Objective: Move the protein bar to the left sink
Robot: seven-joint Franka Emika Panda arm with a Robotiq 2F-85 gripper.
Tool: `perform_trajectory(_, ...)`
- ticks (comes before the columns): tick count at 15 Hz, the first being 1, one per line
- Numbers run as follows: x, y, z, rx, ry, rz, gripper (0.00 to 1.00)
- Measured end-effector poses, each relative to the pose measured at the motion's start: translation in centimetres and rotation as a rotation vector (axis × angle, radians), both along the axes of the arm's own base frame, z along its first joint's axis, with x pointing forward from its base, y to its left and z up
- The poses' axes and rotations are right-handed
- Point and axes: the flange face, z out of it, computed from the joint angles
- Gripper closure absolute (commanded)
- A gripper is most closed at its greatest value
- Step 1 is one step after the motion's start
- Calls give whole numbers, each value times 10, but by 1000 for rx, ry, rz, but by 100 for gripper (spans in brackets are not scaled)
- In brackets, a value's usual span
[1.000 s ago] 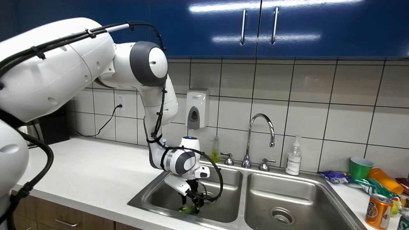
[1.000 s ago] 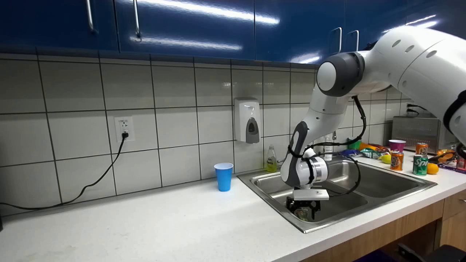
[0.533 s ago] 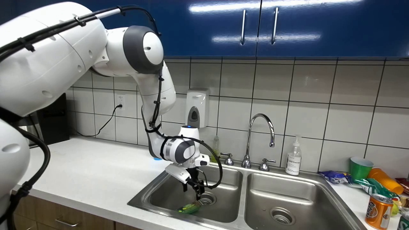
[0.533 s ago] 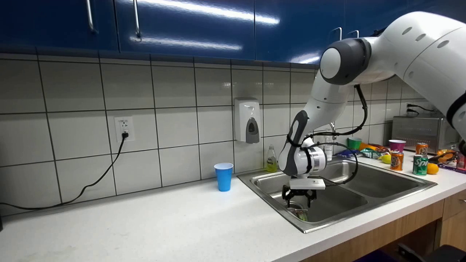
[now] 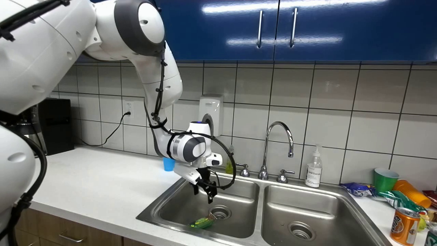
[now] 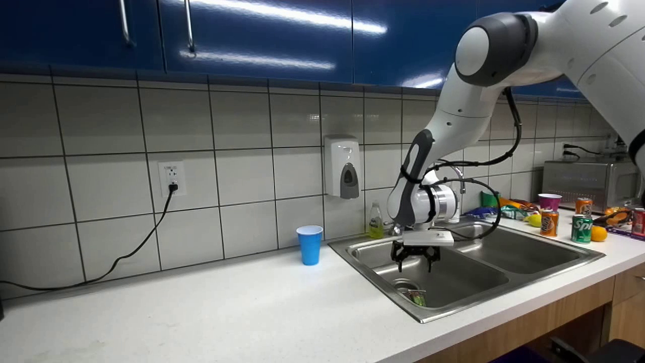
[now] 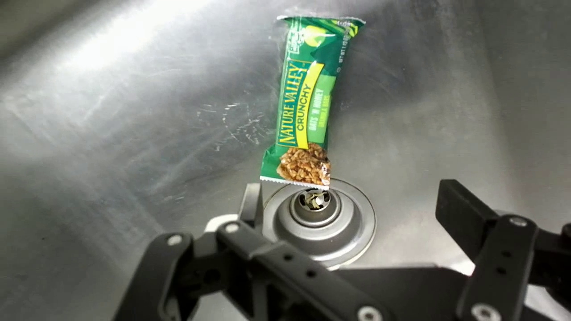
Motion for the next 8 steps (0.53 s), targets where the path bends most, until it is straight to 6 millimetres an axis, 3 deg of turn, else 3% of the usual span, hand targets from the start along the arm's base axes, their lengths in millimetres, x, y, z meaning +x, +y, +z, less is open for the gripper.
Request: perform_trajectory(8,-32,33,57,27,29,65,0)
